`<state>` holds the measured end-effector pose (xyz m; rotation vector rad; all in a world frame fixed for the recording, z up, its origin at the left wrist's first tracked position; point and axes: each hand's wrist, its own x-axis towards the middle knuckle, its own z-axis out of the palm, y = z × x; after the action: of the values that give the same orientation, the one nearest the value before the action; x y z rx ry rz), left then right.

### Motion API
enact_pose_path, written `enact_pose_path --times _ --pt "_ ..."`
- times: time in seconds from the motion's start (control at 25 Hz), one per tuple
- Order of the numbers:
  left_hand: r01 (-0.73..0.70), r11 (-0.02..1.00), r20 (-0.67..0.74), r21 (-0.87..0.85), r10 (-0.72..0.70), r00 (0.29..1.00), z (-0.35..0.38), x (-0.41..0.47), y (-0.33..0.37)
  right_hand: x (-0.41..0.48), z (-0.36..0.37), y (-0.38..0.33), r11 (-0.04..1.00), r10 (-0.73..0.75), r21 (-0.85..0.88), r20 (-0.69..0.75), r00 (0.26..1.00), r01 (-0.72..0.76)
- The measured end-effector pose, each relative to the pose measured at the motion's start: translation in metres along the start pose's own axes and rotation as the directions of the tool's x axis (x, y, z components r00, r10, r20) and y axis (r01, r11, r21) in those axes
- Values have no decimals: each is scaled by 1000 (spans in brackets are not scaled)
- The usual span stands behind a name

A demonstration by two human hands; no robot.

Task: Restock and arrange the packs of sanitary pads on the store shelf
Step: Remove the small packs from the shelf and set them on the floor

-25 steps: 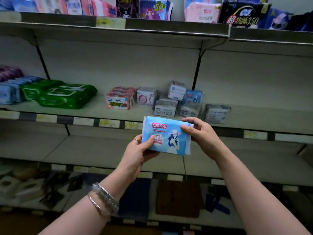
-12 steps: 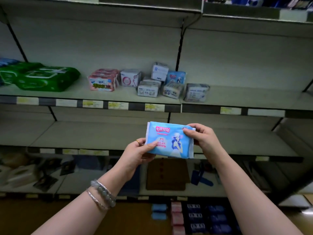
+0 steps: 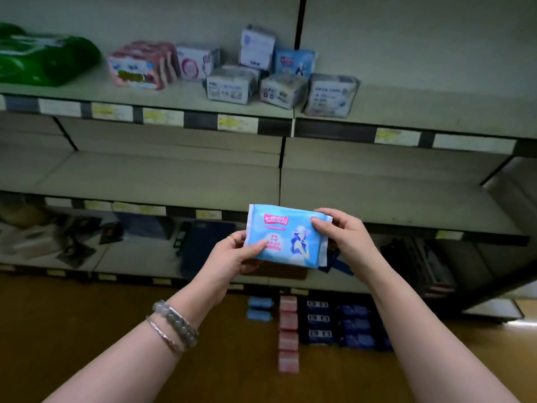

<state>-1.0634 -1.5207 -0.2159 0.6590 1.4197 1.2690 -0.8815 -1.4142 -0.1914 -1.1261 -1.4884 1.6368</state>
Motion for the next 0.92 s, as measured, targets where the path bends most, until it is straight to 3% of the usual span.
enact_pose_path --times 0.24,0.4,0.6,0.76,0.92 --pt "63 994 11 94 -65 998 -15 44 -67 30 -1 82 953 80 -297 32 996 -66" --pt "145 981 -18 125 -144 989 -30 80 -128 51 14 146 923 150 -359 11 989 -136" --pt "155 964 -52 216 -147 988 -59 146 -249 97 39 296 905 183 -392 7 983 -165" --pt "176 906 -26 385 -180 983 -89 200 -363 126 48 417 881 231 -424 4 973 -207" --pt "254 857 84 449 -324 942 -107 251 -466 150 54 542 791 255 -580 18 967 -197"
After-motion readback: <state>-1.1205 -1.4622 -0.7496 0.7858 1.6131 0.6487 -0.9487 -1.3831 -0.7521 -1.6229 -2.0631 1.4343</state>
